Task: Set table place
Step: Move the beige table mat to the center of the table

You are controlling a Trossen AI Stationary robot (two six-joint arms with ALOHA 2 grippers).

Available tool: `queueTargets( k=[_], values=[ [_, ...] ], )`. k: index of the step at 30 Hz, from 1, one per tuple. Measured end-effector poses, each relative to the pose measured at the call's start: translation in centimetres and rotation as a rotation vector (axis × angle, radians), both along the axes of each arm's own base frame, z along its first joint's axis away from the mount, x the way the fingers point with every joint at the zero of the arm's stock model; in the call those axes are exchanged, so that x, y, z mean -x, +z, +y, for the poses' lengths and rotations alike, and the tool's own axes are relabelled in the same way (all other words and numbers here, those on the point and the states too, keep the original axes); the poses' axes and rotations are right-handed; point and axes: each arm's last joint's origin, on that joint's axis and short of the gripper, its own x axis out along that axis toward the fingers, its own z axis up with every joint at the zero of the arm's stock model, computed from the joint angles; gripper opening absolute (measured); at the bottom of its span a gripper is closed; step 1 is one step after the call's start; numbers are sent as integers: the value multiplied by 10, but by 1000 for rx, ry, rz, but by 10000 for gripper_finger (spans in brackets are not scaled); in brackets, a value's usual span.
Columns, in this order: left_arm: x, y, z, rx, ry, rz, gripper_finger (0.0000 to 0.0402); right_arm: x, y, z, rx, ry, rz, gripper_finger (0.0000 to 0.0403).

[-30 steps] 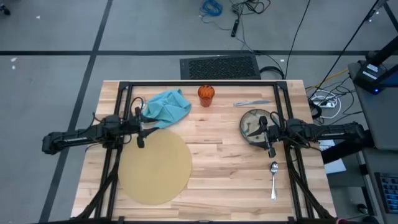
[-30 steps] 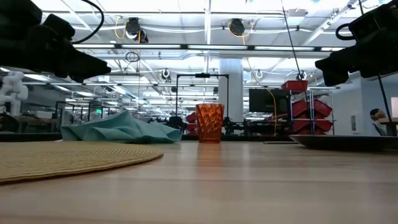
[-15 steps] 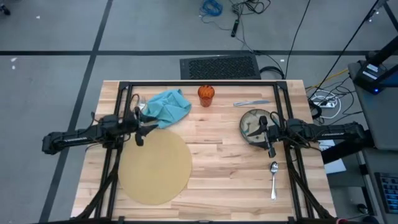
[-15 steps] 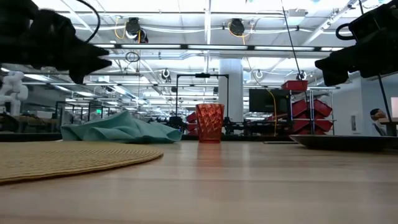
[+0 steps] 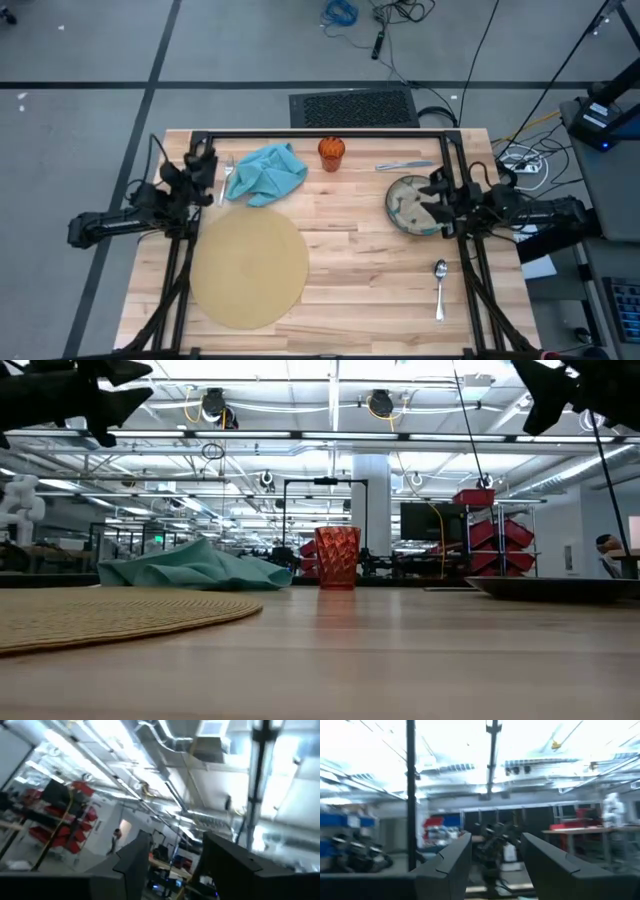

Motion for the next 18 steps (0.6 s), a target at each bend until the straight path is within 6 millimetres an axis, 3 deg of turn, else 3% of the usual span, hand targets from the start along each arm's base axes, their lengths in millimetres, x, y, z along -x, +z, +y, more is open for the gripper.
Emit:
queueTargets(
  k=[5, 8, 18],
  values=[
    [4, 16, -1, -53, 31, 0, 171, -1, 0, 0, -100, 53, 20, 164],
    [8, 37, -2, -85, 43, 38, 171, -2, 14, -3, -152, 7, 41, 164],
    [4, 132, 0, -49, 73, 274, 171, -29, 107, -20, -85, -209, 227, 164]
  ],
)
